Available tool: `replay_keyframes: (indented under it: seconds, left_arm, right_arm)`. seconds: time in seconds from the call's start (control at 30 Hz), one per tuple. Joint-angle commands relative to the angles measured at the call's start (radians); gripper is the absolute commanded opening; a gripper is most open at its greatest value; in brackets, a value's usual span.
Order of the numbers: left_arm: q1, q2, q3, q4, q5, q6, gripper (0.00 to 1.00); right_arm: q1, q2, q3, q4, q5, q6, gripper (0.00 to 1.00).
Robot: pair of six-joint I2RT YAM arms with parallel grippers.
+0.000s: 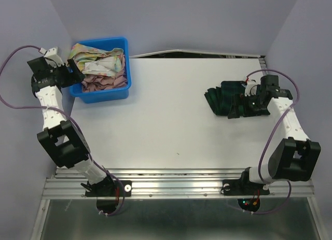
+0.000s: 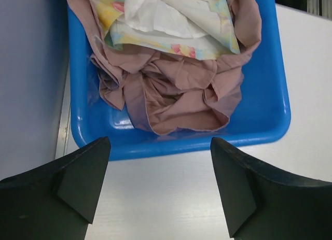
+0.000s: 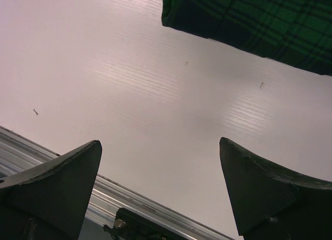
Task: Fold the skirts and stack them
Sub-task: Grab the skirt from the pile
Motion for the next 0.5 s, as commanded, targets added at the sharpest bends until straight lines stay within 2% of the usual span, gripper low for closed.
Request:
replay_keyframes:
  seconds: [0.0, 0.1, 0.17, 0.23, 0.33, 0.43, 0.47]
  left_arm:
    - [-0.002, -0.021, -0.035, 0.266, 0.023, -0.133, 0.89]
    - [-0.014, 0.017, -0.023, 0.363, -0.019, -0.144, 0.88]
    - [-0.032, 0.063, 0.014, 0.391, -0.120, -0.102, 0.87]
    - [-0.054, 0.102, 0.039, 0.437, -0.163, -0.069, 0.87]
    - [-0.065, 0.217, 0.137, 0.457, -0.200, -0.019, 0.86]
    - [-0.072, 0.367, 0.334, 0.385, -0.183, 0.113, 0.82]
    - [-0.077, 0.445, 0.453, 0.321, -0.170, 0.150, 0.81]
  right_arm:
    - [-0.005, -0.027, -0.025, 0.036, -0.077, -0.025, 1.00]
    - [0.006, 0.016, -0.043, 0.052, -0.142, -0.058, 1.00]
    - [0.017, 0.055, -0.054, 0.100, -0.136, -0.046, 1.00]
    - [0.026, 0.084, -0.057, 0.116, -0.151, -0.049, 1.00]
    - [0.026, 0.141, -0.059, 0.151, -0.160, -0.043, 1.00]
    - [0.026, 0.177, -0.069, 0.178, -0.153, -0.048, 1.00]
    - [0.026, 0.184, -0.078, 0.185, -0.151, -0.049, 1.00]
